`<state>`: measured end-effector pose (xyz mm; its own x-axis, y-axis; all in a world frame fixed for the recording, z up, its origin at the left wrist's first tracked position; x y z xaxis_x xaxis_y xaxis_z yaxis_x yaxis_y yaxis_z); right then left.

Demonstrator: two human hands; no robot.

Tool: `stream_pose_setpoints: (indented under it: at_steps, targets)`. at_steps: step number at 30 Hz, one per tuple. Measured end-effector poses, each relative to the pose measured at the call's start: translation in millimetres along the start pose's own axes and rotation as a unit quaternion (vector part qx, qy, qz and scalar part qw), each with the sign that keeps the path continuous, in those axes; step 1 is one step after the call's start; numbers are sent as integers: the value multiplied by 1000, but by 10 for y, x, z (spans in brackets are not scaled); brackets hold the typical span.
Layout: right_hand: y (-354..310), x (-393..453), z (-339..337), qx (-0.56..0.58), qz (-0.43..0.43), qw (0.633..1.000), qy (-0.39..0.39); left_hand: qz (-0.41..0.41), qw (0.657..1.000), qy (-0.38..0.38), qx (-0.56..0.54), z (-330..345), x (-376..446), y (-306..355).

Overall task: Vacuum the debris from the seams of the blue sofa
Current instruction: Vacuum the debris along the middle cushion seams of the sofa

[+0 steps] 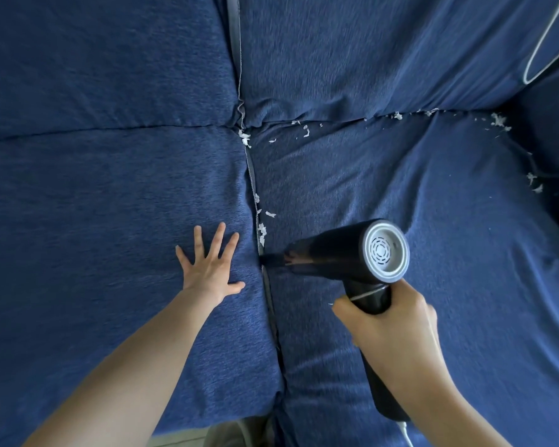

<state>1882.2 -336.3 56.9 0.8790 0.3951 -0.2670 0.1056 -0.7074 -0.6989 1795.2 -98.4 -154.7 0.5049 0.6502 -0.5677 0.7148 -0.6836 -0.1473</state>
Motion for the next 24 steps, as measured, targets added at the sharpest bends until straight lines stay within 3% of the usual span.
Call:
stream_pose_setpoints:
  at_steps: [24]
  targets:
    - [-256,529,-44,29,-13,998,50,6,999,38,-8,-275,400,-73]
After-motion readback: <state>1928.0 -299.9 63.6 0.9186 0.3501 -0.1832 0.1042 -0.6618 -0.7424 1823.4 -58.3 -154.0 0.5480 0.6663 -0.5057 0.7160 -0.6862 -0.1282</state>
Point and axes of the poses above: each hand's wrist, its own x-axis towards the middle knuckle, its own z-axis out of the palm, y = z × x, the point moved 4 cm from there along x, towards the middle knuckle, and after that the axes turned 15 degrees about -z, right-handed, at the moved point
